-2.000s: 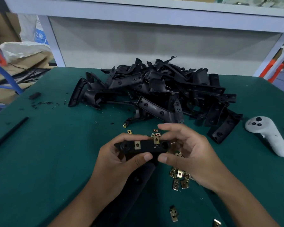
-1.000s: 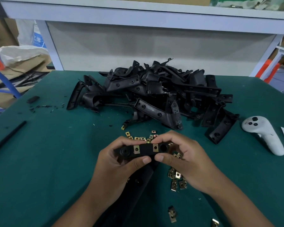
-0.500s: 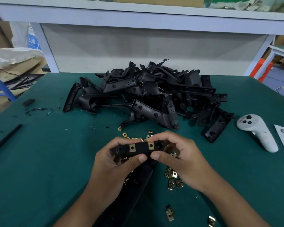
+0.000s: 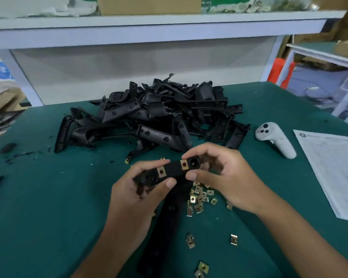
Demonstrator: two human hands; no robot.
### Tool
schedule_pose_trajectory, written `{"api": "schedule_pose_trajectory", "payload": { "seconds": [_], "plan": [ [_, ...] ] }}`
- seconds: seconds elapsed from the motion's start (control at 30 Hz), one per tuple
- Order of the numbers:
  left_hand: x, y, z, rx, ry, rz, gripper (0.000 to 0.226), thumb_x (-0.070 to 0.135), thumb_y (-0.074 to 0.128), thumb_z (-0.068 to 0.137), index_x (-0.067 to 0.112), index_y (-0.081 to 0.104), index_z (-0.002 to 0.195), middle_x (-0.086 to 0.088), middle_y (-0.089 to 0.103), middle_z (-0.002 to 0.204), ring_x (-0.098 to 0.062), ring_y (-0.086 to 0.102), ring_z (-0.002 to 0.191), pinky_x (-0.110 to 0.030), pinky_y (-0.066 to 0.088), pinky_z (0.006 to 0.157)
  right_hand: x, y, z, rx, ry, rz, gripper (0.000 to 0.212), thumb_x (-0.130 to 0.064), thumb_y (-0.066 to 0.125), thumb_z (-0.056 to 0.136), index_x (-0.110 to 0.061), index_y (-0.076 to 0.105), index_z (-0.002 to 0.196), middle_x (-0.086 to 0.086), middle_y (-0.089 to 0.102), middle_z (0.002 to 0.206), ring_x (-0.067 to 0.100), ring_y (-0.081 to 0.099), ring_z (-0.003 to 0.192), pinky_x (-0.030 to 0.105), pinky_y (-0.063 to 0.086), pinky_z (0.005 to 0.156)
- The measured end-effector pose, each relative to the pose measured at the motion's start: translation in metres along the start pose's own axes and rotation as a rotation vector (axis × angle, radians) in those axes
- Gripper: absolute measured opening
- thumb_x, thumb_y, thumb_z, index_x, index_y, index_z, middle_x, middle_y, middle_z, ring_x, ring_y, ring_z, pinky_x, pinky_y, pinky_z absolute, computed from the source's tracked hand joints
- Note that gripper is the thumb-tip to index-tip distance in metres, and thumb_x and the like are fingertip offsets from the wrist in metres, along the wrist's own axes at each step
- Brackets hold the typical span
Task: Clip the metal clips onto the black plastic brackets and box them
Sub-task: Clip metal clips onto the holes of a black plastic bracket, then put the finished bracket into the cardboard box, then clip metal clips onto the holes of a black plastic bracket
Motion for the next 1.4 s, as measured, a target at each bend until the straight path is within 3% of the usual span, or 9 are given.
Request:
{"api": "schedule_pose_trajectory", "payload": {
  "seconds": [0.23, 0.33, 0.53, 0.7, 0.83, 0.97, 1.13, 1.27, 1.4],
  "plan": [
    [0.029, 0.095, -0.021, -0.307, 0.128, 0.051, 0.019, 0.047, 0.076, 0.077, 0.047, 0.073, 0.096, 0.020, 0.075, 0.094, 0.003, 0.071, 0.084, -0.008, 0.052, 0.066, -0.028, -0.063, -0.107, 0.387, -0.047, -0.094, 0.025, -0.034, 0.077, 0.086, -0.044, 0.069, 0.108, -0.013, 0.071, 0.101, 0.014, 0.065, 0.090, 0.042, 0.052, 0.082],
    [0.032, 0.161, -0.049, -0.500, 0.147, -0.002, 0.021, 0.042, 0.073, 0.078, 0.047, 0.070, 0.099, 0.021, 0.074, 0.095, 0.003, 0.071, 0.086, -0.007, 0.051, 0.069, -0.041, -0.101, -0.177, 0.592, -0.026, -0.141, 0.028, -0.036, 0.079, 0.083, -0.044, 0.070, 0.109, -0.015, 0.071, 0.102, 0.007, 0.065, 0.094, 0.032, 0.053, 0.083],
    [0.026, 0.267, -0.116, -0.959, 0.105, 0.041, 0.044, 0.044, 0.075, 0.084, 0.050, 0.054, 0.123, 0.027, 0.064, 0.122, 0.008, 0.059, 0.114, -0.022, 0.048, 0.095, -0.065, -0.158, -0.321, 0.982, 0.149, -0.400, 0.028, -0.035, 0.074, 0.091, -0.029, 0.067, 0.118, -0.002, 0.073, 0.117, 0.017, 0.067, 0.110, 0.027, 0.052, 0.092],
    [0.025, 0.267, -0.114, -0.960, 0.142, 0.117, 0.048, 0.059, 0.063, 0.086, 0.045, 0.048, 0.129, 0.031, 0.061, 0.121, 0.009, 0.057, 0.114, -0.011, 0.042, 0.094, -0.066, -0.178, -0.375, 1.300, 0.293, -0.558, 0.009, -0.028, 0.068, 0.092, -0.026, 0.072, 0.100, -0.001, 0.074, 0.101, 0.003, 0.066, 0.092, 0.014, 0.051, 0.080],
    [0.021, 0.231, -0.091, -0.868, 0.133, 0.205, 0.021, 0.039, 0.068, 0.092, 0.036, 0.063, 0.112, 0.026, 0.070, 0.105, 0.003, 0.065, 0.102, -0.011, 0.046, 0.081, -0.037, -0.167, -0.352, 1.197, 0.347, -0.453, 0.022, -0.049, 0.063, 0.088, -0.030, 0.074, 0.094, -0.004, 0.075, 0.096, 0.003, 0.068, 0.085, 0.010, 0.051, 0.069],
    [0.005, 0.164, -0.056, -0.695, 0.171, 0.399, 0.015, 0.043, 0.058, 0.098, 0.033, 0.067, 0.101, 0.023, 0.069, 0.099, 0.006, 0.062, 0.098, -0.007, 0.043, 0.076, 0.005, -0.140, -0.279, 0.923, 0.368, -0.367, 0.070, -0.085, 0.059, 0.076, -0.018, 0.072, 0.094, -0.001, 0.074, 0.084, 0.013, 0.070, 0.079, 0.013, 0.050, 0.069],
    [-0.013, 0.044, -0.010, -0.291, 0.142, 0.570, 0.043, 0.061, 0.034, 0.100, 0.040, 0.071, 0.096, 0.032, 0.068, 0.100, 0.010, 0.064, 0.095, -0.007, 0.046, 0.077, 0.014, -0.078, -0.143, 0.502, 0.283, -0.328, 0.051, -0.067, 0.046, 0.095, -0.021, 0.068, 0.083, -0.006, 0.073, 0.090, 0.003, 0.069, 0.092, 0.006, 0.046, 0.075],
    [-0.035, -0.031, 0.004, 0.067, 0.104, 0.703, 0.040, 0.061, 0.032, 0.098, 0.043, 0.067, 0.088, 0.032, 0.067, 0.095, 0.009, 0.063, 0.092, -0.010, 0.042, 0.070, 0.019, -0.029, -0.040, 0.210, 0.164, -0.442, 0.013, -0.046, 0.055, 0.100, -0.041, 0.067, 0.100, -0.024, 0.068, 0.100, -0.004, 0.061, 0.097, 0.010, 0.043, 0.078],
    [-0.054, -0.057, 0.011, 0.315, 0.082, 0.665, 0.045, 0.059, 0.028, 0.096, 0.037, 0.063, 0.080, 0.022, 0.068, 0.083, 0.005, 0.062, 0.085, -0.024, 0.043, 0.068, 0.044, 0.018, 0.052, 0.009, 0.104, -0.704, 0.047, -0.046, 0.060, 0.099, -0.036, 0.042, 0.141, -0.018, 0.041, 0.139, 0.004, 0.038, 0.126, 0.030, 0.042, 0.103]
  ]
}}
Point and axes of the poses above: each hand's wrist, its own z-axis towards the middle knuckle, its own y-axis out of the palm, x = y × z, the point moved 1 cm from there along z, towards the middle knuckle
